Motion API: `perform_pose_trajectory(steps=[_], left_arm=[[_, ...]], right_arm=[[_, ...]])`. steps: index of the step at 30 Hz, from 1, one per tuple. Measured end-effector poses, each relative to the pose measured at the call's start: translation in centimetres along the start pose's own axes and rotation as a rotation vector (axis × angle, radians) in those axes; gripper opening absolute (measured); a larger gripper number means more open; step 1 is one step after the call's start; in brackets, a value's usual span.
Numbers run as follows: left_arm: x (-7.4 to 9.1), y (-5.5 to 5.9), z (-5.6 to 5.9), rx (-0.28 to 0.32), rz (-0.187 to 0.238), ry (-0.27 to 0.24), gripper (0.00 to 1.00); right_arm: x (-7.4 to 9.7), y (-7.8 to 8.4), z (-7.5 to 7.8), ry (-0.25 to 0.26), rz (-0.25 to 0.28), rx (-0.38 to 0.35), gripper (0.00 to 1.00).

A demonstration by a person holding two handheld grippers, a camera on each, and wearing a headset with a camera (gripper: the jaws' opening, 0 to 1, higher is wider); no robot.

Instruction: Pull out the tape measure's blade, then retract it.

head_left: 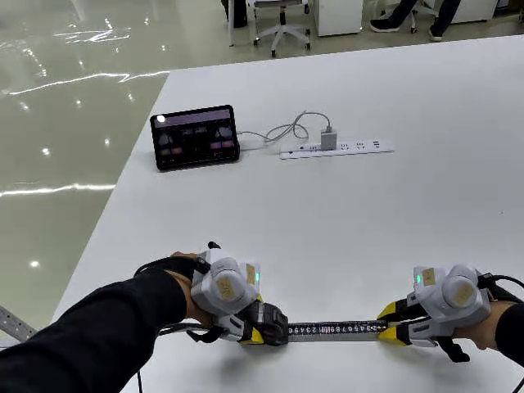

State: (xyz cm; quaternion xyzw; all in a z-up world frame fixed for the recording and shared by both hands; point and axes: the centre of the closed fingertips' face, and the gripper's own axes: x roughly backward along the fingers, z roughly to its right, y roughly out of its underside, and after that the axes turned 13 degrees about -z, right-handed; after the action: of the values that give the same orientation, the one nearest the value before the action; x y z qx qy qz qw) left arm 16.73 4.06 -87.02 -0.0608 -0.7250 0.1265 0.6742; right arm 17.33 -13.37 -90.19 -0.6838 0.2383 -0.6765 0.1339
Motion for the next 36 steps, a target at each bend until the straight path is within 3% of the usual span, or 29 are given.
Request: perform_pose_trajectory(steps=[36], left_arm=[[0.02, -0.07, 0.02, 0.0, 0.002, -0.003, 0.31]], right_arm=[[0.58, 0.86, 0.34, 0.008, -0.004, -0.012, 0.1]])
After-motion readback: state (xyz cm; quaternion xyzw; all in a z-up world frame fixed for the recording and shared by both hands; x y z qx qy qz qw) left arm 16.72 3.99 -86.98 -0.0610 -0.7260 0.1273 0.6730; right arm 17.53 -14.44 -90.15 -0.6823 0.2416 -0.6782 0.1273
